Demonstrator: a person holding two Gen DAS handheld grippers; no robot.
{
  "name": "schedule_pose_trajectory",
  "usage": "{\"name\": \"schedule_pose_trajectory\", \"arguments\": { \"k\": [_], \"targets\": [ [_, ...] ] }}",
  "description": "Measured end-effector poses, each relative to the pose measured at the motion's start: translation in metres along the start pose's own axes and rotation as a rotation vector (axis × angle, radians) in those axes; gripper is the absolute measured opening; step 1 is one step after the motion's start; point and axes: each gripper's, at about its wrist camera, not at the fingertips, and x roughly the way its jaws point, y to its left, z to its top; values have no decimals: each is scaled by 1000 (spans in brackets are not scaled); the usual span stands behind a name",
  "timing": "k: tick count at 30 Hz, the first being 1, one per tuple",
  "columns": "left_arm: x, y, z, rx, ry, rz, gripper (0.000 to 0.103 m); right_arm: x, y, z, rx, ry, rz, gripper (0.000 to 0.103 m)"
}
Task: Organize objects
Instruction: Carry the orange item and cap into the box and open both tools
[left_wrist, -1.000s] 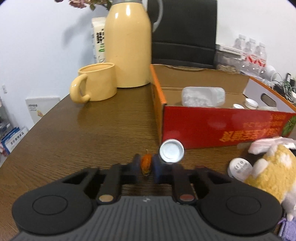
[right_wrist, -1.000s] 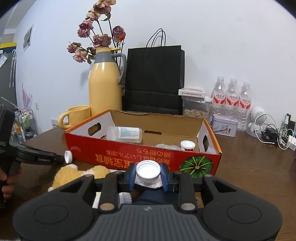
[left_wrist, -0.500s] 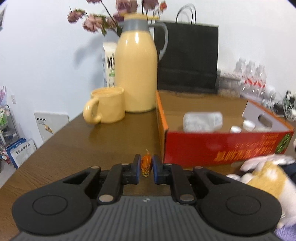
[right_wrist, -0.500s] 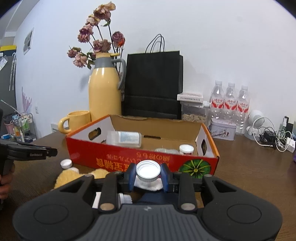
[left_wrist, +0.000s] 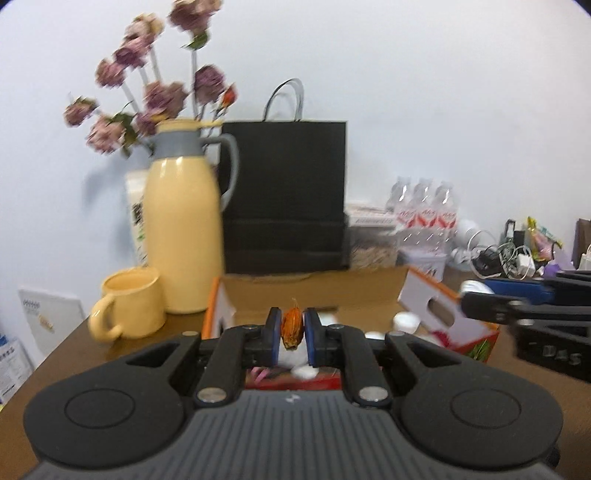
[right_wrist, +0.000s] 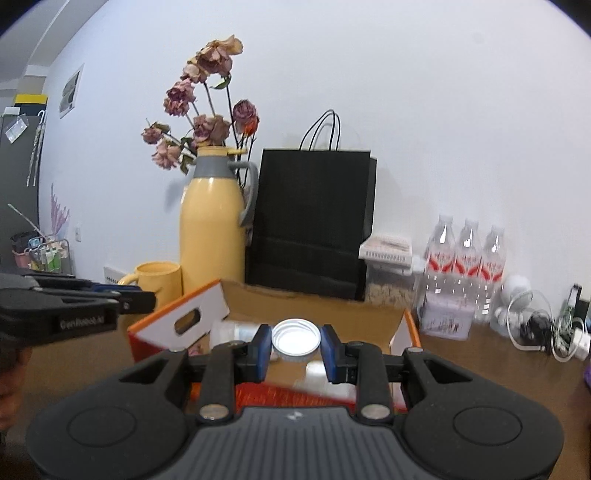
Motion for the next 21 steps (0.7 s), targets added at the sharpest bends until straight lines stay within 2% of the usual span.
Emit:
{"name": "schedule_pose_trajectory", "arguments": {
  "k": [4,10,15,21],
  "targets": [
    [17,-14,9,18,-9,4,14,18,-5,14,7,-9,-12,27],
    [48,-20,21,-26,7,22,14,55,-16,21,33,33,-37,27],
    [77,-18,24,-75,43,44,14,81,-27,10,60,86,-52,27],
    [91,-16,15,-60,85,59,14,98,-36,-4,80,150,-56,27]
  ]
}}
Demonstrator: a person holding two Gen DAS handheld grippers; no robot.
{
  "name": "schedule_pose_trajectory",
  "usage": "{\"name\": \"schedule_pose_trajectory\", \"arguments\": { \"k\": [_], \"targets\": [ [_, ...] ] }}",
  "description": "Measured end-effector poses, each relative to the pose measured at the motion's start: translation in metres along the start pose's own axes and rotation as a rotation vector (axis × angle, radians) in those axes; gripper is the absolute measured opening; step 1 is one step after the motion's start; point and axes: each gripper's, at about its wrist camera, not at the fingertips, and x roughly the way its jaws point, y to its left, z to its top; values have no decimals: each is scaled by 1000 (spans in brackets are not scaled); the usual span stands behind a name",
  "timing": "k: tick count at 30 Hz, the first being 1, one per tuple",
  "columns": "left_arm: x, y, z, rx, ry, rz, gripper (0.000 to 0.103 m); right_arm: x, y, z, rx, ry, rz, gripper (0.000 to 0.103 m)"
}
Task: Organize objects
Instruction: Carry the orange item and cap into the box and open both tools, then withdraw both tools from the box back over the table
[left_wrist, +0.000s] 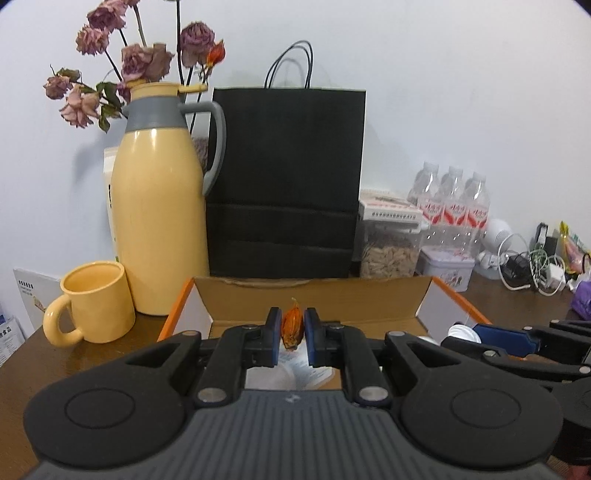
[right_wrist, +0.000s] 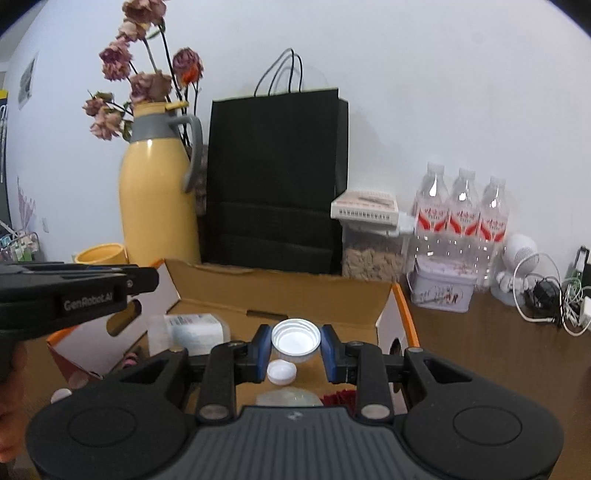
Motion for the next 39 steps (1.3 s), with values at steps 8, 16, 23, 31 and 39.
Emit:
{"name": "schedule_pose_trajectory", "arguments": {
  "k": [8,16,23,31,39],
  "targets": [
    [4,4,-5,15,18,12,20,5,2,-6,-12,37,-10,27],
    [6,21,-5,-38,-1,64,103,11,-6,-10,17,60,-10,103],
    [8,23,-5,-32,22,83,103,12,-5,-10,11,71,-17,103],
    [7,22,-6,-27,20,78,103,8,-2,-7,4,59,-16,103],
    [-7,23,0,-37,-7,65,103,0,1,-4,-9,46,-28,103]
  ]
}}
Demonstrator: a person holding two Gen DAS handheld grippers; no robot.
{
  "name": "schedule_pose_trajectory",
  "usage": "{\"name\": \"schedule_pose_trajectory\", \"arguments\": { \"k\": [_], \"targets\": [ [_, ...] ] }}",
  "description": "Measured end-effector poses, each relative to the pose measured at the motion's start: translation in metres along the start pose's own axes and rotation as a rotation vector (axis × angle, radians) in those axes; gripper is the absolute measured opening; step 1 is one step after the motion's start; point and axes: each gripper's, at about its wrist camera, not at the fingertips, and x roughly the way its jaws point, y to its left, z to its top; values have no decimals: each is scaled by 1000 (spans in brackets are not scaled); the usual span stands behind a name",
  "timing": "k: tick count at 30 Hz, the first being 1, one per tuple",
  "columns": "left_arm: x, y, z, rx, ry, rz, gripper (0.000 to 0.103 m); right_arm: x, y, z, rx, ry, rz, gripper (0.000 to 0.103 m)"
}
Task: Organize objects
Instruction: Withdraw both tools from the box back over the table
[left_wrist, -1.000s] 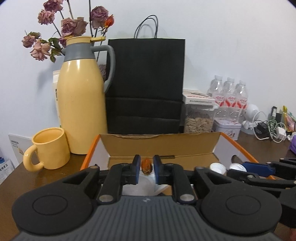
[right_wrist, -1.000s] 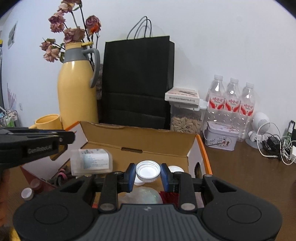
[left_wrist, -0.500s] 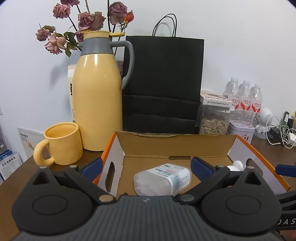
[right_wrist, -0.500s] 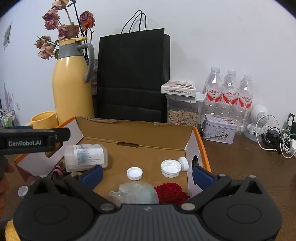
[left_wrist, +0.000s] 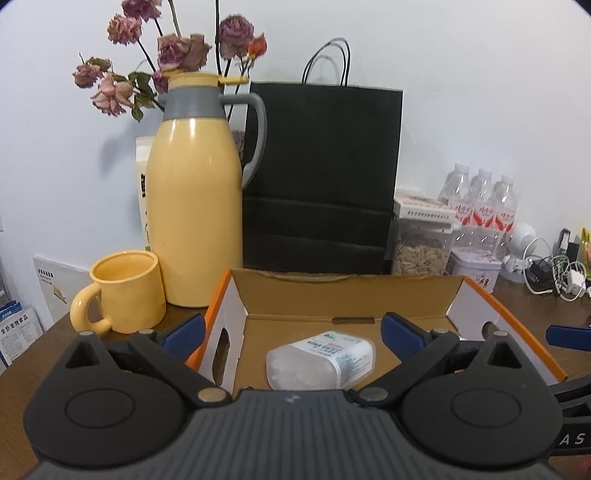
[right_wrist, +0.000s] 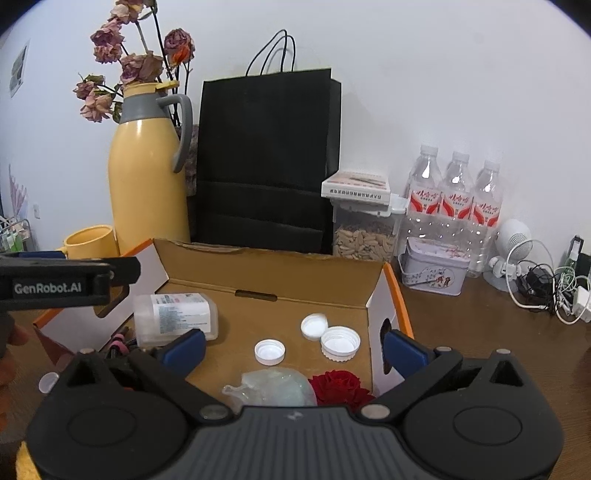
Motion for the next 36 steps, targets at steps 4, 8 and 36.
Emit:
{"name": "schedule_pose_trajectory", "arguments": {
  "k": [4,8,36],
  "targets": [
    [-17,2,2,-3,-22,-11,103,-14,2,2,-14,-24,-7,103],
    [-39,9,-1,0,-36,-21,103,-34,4,-1,-22,-43,-13,103],
    [-144,76,-75,-18,112,-8,103,-107,23,-84,34,110,-74,103]
  ]
}}
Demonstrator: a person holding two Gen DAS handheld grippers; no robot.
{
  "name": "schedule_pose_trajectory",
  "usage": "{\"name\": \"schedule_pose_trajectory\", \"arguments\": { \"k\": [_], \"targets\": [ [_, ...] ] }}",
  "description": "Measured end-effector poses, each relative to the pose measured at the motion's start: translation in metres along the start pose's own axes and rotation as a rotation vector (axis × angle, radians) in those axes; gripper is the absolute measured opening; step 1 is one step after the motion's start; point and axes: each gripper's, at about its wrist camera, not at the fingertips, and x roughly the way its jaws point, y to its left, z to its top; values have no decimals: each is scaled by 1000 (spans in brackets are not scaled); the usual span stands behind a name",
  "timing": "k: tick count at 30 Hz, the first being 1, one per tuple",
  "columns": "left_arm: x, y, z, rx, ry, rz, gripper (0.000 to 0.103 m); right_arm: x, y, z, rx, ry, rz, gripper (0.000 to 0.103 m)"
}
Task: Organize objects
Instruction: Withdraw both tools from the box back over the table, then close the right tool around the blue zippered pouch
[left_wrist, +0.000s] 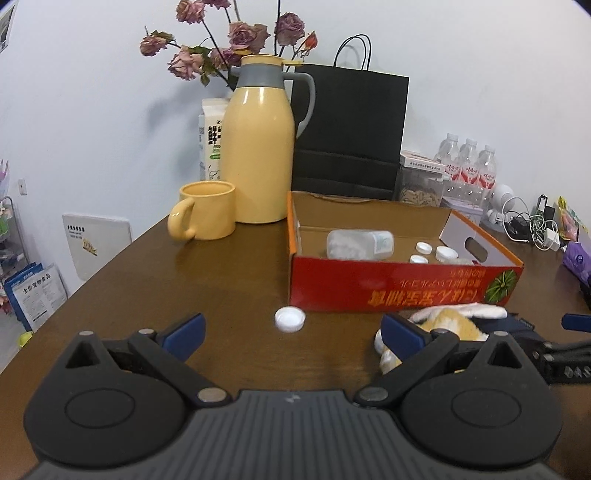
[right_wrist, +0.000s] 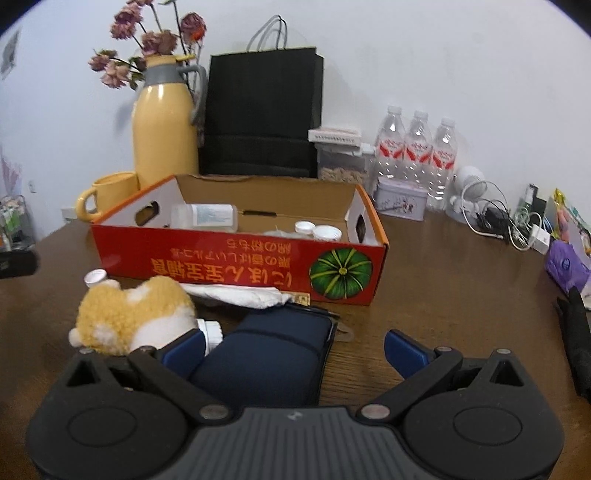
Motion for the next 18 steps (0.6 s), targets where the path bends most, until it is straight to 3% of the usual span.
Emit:
{"name": "schedule_pose_trajectory", "arguments": {
  "k": [9,11,16,18],
  "targets": [
    [-15,17,-3,-26,-3,26,103,26,7,-1,62,46,-61,100],
    [-14,17,-3,-28,2,27,103,28,6,-4,71,55,-51,96],
    [-13,14,-6,-24,14,18,103,31,4,-10,94,72,6,70],
    [-13,10,-7,-15,17,14,103,30,7,-12,80,67,10,69]
  ]
}}
